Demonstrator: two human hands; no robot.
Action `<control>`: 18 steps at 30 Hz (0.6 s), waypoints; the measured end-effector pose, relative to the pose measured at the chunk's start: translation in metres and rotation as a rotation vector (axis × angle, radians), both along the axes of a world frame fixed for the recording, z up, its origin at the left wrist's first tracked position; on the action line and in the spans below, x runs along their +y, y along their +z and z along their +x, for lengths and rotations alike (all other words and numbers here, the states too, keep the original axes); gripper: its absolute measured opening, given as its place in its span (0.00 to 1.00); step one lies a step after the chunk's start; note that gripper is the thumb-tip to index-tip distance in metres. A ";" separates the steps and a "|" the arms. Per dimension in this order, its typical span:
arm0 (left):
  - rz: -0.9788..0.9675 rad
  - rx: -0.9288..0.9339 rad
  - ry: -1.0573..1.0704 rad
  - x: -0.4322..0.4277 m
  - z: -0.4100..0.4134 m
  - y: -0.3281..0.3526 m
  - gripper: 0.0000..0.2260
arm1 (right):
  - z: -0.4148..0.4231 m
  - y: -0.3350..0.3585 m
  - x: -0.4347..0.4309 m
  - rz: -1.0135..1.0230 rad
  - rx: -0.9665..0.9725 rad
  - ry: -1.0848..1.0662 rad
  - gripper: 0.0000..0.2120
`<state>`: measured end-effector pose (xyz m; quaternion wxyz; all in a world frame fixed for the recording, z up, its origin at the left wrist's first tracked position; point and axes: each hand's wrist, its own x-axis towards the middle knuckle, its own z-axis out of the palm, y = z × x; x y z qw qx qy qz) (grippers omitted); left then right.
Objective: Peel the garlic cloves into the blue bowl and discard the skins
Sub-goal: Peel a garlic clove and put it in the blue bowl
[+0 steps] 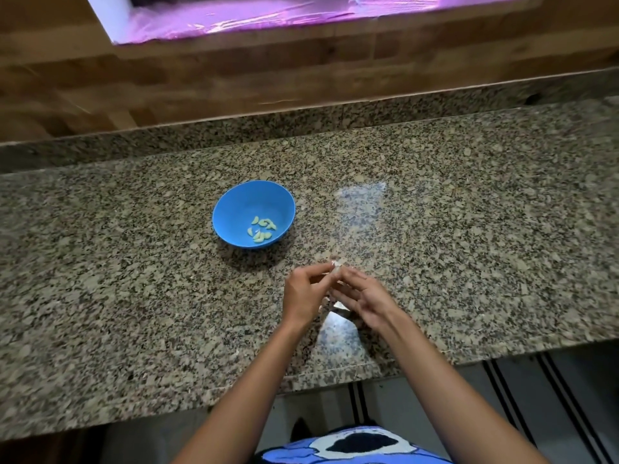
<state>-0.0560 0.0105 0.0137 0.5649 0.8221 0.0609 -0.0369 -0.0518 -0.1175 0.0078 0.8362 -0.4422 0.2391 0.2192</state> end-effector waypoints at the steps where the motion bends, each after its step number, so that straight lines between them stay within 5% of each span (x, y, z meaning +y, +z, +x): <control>1: -0.005 -0.001 -0.006 0.002 0.000 -0.001 0.16 | 0.000 0.001 0.000 -0.028 -0.002 0.007 0.06; 7: -0.157 0.033 -0.027 0.007 0.003 -0.003 0.13 | -0.002 0.006 -0.003 -0.131 -0.062 0.027 0.16; 15: 0.111 -0.114 0.107 0.000 -0.002 -0.019 0.07 | -0.004 0.005 0.008 -0.246 -0.106 0.017 0.13; 18: -0.180 0.081 0.186 0.004 0.000 -0.015 0.06 | -0.004 0.006 0.013 -0.333 -0.138 0.011 0.10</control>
